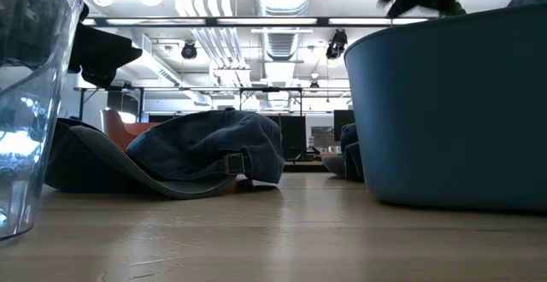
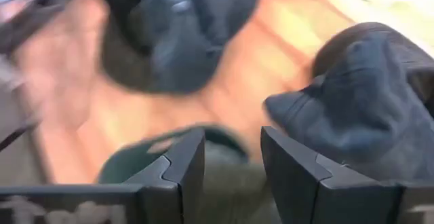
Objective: Pick & Place hat
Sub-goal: Adjust the blue bin
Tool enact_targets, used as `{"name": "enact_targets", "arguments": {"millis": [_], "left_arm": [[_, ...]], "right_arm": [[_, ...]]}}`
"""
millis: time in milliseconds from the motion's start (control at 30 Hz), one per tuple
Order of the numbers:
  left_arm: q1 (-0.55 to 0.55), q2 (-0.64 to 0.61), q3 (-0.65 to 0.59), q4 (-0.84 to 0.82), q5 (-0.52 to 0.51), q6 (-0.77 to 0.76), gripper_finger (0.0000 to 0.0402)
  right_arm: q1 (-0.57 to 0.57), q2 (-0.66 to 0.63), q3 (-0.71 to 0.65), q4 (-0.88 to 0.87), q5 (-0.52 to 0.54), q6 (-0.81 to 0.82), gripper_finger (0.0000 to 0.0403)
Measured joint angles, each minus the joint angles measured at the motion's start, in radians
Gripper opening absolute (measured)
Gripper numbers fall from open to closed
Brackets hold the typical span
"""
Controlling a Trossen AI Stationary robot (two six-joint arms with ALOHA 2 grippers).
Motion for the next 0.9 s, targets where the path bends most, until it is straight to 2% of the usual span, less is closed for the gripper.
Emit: {"name": "enact_targets", "arguments": {"millis": [67,167,333,500,733,900], "left_arm": [[0.000,0.000,0.000,0.000,0.000,0.000,0.0140],[0.000,0.000,0.000,0.000,0.000,0.000,0.0140],[0.000,0.000,0.000,0.000,0.000,0.000,0.0140],[0.000,0.000,0.000,0.000,0.000,0.000,0.0140],[0.000,0.000,0.000,0.000,0.000,0.000,0.0140],[0.000,0.000,0.000,0.000,0.000,0.000,0.0140]], "right_arm": [[-0.074,0.051,-0.029,0.064,-0.012,-0.015,0.0139],[-0.164,0.138,-0.059,0.113,-0.083,-0.079,0.0139],[-0.230,0.265,-0.097,0.113,-0.183,-0.142,0.0135],[-0.232,0.368,-0.144,0.119,-0.222,-0.148,0.0136],[-0.161,0.457,-0.163,0.123,-0.513,-0.222,0.0136],[-0.119,0.417,-0.164,0.122,-0.579,-0.209,0.0130]]}}
